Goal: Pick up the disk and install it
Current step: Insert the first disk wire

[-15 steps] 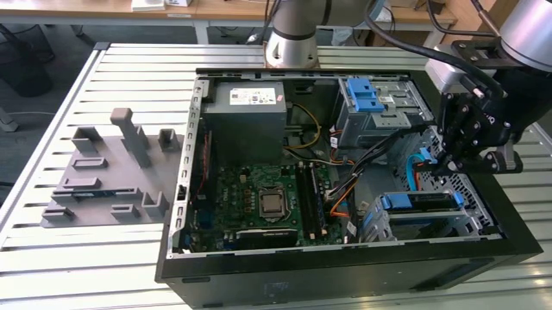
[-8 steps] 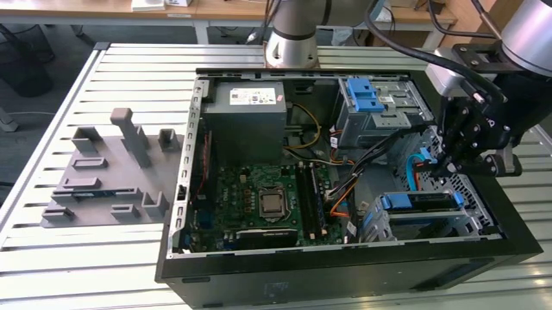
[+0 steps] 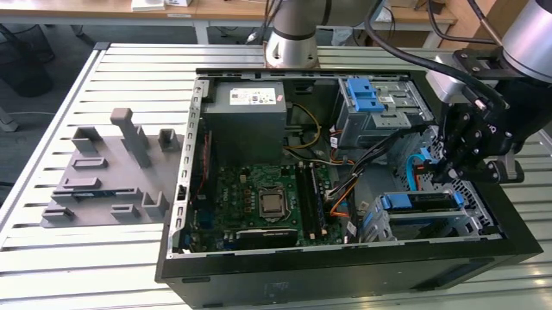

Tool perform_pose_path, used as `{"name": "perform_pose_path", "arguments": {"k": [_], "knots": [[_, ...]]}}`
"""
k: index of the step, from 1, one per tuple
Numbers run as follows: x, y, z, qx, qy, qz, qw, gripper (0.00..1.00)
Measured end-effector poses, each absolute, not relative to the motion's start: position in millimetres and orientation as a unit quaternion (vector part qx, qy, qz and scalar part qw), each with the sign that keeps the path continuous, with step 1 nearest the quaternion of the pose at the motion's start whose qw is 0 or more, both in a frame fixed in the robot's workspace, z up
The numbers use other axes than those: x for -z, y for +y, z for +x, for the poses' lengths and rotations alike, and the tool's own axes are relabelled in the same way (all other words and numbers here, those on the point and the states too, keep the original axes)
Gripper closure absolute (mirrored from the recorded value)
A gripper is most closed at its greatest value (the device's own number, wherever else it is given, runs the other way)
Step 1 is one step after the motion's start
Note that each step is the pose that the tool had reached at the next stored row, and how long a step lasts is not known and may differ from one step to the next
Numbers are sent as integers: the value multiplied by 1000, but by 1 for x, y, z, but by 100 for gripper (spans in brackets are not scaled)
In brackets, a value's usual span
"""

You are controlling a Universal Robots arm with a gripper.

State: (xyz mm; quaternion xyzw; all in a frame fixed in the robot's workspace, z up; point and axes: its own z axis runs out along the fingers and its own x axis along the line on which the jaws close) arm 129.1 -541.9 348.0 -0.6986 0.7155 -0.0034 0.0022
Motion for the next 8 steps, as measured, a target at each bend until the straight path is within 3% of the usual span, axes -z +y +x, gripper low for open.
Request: {"name": "perform_pose_path", "arguments": {"k": [8], "knots": [[-343, -543, 129, 6, 716, -699, -7, 84]]}}
